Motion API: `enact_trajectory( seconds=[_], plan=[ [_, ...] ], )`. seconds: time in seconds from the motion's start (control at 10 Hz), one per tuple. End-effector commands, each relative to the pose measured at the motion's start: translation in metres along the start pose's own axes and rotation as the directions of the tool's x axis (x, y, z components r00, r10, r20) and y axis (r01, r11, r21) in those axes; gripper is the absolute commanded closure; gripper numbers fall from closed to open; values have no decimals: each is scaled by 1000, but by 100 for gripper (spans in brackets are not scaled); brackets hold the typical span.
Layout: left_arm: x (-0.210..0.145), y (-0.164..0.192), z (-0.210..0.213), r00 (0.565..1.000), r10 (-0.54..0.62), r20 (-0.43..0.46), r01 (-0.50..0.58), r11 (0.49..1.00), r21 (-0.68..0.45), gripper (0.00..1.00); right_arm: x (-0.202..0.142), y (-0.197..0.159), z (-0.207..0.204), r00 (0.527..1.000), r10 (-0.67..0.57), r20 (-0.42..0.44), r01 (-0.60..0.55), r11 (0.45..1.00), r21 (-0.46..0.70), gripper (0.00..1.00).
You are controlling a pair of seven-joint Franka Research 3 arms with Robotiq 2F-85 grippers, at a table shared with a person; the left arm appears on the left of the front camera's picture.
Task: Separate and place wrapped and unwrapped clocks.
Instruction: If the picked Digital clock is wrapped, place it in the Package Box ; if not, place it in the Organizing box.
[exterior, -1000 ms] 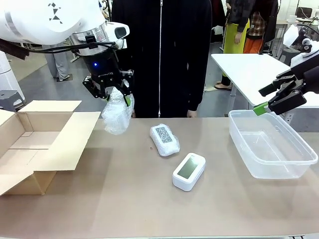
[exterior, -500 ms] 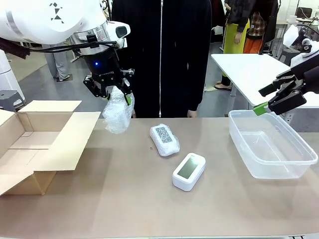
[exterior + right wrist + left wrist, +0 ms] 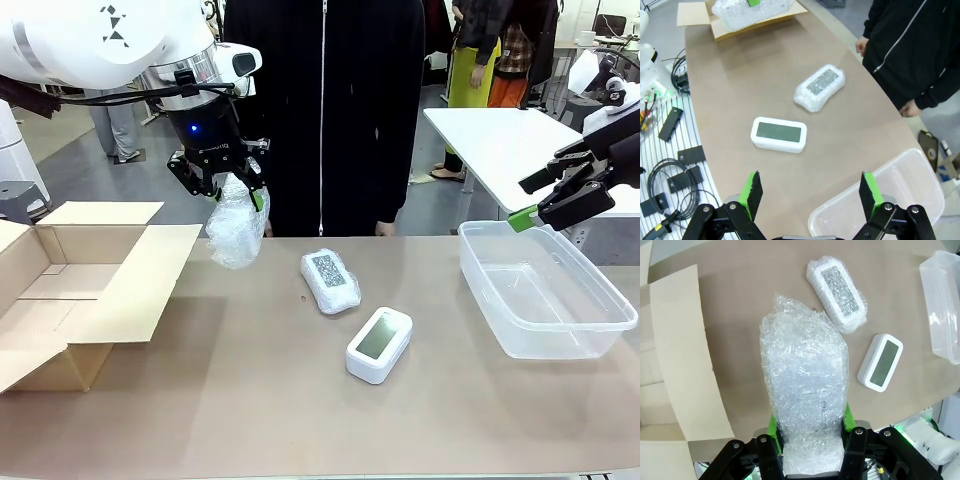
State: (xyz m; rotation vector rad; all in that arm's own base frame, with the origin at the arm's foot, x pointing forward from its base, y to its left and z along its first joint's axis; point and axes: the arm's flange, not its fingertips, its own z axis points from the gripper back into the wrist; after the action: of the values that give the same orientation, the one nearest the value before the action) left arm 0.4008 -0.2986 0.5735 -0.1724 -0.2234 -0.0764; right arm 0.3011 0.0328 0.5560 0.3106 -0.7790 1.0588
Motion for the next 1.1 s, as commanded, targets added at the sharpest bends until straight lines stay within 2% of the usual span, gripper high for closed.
enact_trajectory(
  seconds=[0.0,0.3,0.4,0.5,0.7,0.9,1.0],
  plan=[
    [1,-1,4,1000,18,20,-18,1000,-1,100,-1,-1,-3,1000,2,10,-3,1000,20,0],
    [1,-1,4,1000,18,20,-18,1000,-1,100,-1,-1,-3,1000,2,10,-3,1000,20,0],
    [0,0,0,1000,0,0,0,1000,0,47,-1,-1,-3,1000,2,10,-3,1000,20,0],
    [8,26,13,997,74,15,-74,997,21,47,-1,-1,-3,1000,2,10,-3,1000,20,0],
    [-7,103,40,986,167,2,-167,979,118,47,-1,-1,-3,1000,2,10,-3,1000,20,0],
    [-15,167,35,982,184,-41,-174,968,183,47,-1,-1,-3,1000,2,10,-3,1000,20,0],
    [-5,211,22,975,218,-44,-206,961,184,47,-1,-1,-3,1000,2,10,-3,1000,20,0]
  ],
)
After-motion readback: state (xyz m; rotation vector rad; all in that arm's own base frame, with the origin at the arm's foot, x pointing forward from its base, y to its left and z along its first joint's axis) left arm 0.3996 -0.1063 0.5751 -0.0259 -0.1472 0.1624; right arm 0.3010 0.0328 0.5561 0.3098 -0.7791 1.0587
